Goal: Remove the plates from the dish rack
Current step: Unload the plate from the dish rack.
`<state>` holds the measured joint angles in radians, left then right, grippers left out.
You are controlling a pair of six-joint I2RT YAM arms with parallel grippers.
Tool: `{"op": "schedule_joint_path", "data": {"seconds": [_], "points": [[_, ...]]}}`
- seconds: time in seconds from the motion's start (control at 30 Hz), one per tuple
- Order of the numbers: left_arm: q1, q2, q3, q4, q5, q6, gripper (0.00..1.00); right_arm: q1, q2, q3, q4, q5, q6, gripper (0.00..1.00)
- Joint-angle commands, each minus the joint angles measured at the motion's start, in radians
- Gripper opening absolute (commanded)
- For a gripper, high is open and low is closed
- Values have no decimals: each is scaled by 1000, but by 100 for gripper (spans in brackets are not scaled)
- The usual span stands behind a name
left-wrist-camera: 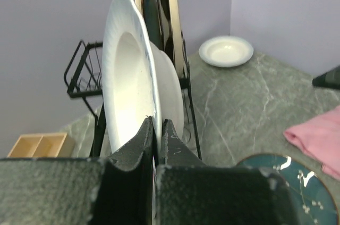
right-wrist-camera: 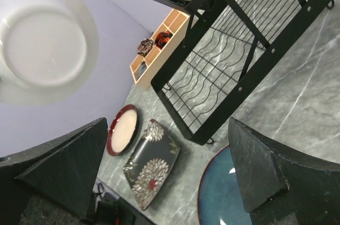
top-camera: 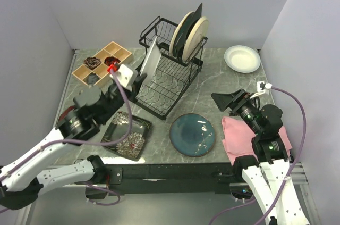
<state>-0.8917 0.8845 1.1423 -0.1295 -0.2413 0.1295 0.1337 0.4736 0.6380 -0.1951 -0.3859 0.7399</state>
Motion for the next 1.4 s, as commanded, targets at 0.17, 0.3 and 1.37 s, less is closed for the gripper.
{"op": "schedule_joint_path", "data": {"seconds": [0.17, 0.3, 1.37], "points": [[-349, -56, -156, 71, -436, 4, 1, 7, -23, 55, -141, -24, 76, 100], [-467, -13, -185, 84, -504, 16, 1, 10, 8, 37, -147, -48, 96, 100], [-733, 481, -173, 445, -728, 337, 1, 247, 312, -15, -46, -150, 230, 100]]}}
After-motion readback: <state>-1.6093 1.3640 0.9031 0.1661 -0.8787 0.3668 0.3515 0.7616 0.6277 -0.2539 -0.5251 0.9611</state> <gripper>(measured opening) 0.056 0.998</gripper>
